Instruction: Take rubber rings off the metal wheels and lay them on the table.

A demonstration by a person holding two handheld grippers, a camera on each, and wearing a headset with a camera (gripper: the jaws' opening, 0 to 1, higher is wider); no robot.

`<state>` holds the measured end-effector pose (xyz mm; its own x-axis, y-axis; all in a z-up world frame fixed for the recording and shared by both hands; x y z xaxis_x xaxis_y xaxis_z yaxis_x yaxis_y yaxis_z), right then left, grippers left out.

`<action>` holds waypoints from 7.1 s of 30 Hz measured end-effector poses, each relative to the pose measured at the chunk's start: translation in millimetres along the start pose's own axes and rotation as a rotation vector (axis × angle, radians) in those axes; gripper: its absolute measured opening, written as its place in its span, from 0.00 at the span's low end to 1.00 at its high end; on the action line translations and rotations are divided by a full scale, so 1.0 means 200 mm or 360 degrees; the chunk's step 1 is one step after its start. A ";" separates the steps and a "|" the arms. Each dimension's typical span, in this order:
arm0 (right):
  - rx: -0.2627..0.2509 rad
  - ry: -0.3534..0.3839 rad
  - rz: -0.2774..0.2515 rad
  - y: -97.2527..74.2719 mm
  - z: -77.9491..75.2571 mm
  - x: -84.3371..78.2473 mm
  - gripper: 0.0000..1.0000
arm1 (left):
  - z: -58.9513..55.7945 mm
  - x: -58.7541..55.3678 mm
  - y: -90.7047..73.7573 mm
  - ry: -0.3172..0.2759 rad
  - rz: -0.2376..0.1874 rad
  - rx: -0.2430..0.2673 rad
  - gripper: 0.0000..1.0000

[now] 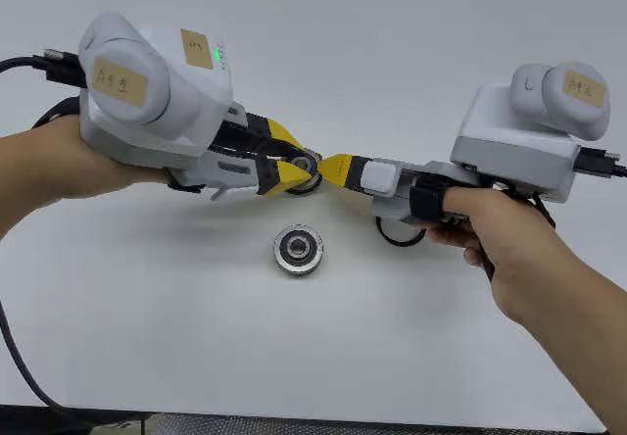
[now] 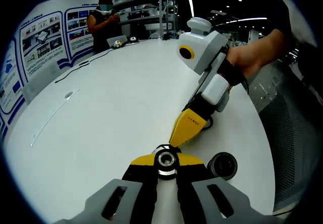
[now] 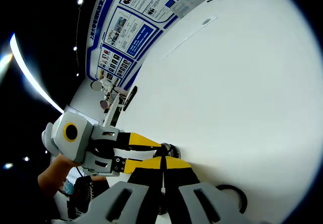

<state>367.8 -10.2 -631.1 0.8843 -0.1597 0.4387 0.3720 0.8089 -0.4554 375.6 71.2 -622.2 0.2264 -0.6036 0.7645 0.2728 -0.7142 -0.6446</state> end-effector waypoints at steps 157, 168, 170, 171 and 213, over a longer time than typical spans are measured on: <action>-0.0279 0.0353 -0.0409 -0.54 -0.17 -0.06 0.09 | -0.03 0.05 -0.09 0.0004 0.0009 0.0124 0.21; -0.0221 0.0350 -0.0389 -0.51 -0.15 -0.05 0.09 | -0.02 0.02 -0.02 0.0014 0.0058 0.0083 0.20; -0.0219 0.0353 -0.0391 -0.51 -0.15 -0.05 0.09 | -0.02 0.02 -0.02 0.0000 0.0054 0.0072 0.19; -0.0218 0.0357 -0.0392 -0.51 -0.15 -0.05 0.09 | -0.02 0.02 -0.02 -0.0005 0.0051 0.0072 0.19; 0.0081 0.0121 -0.0147 -0.11 0.03 -0.01 0.24 | -0.01 0.01 -0.01 0.0014 0.0078 0.0018 0.12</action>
<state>355.6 -23.0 -617.4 0.8665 -0.2759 0.4159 0.4398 0.8161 -0.3749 372.9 70.8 -620.0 0.2318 -0.6409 0.7318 0.2719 -0.6796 -0.6813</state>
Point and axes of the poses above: the centre of the closed fingertips' face, and the gripper's own axes: y roughly forward along the fingers, z roughly to its left, x roughly out of its top, the point moved 5 cm from there along -y, roughly backward along the fingers
